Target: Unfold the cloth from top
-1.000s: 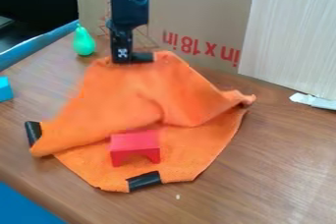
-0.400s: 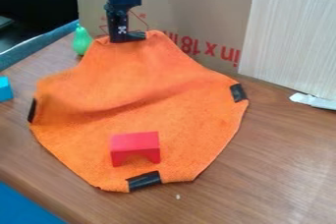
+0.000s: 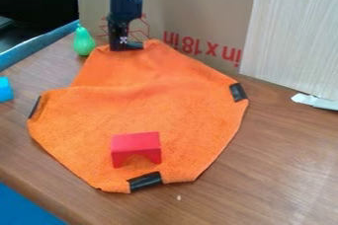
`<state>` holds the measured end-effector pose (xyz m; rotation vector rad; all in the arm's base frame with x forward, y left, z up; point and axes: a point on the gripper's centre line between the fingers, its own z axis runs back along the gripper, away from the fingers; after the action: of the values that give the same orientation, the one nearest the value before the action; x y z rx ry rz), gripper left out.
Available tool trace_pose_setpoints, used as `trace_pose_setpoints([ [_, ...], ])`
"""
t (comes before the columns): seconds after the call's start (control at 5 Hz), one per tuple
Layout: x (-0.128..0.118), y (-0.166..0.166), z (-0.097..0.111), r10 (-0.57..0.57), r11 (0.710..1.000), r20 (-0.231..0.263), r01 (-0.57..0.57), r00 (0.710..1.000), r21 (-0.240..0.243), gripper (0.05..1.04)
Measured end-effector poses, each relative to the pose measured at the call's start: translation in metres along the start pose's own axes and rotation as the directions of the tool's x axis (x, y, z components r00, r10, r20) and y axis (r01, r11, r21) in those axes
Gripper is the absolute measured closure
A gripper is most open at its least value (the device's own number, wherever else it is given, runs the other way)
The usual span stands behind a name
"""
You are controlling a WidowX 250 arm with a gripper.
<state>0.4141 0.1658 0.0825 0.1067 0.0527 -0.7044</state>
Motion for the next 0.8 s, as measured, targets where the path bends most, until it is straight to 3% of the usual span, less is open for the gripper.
trace_pose_setpoints([
  [0.4,0.0,0.012,-0.019,0.002,1.0,-0.059,-0.002,0.998,0.006,1.028],
  [0.8,0.005,0.023,-0.012,-0.007,0.999,-0.038,0.009,0.999,0.051,1.028],
])
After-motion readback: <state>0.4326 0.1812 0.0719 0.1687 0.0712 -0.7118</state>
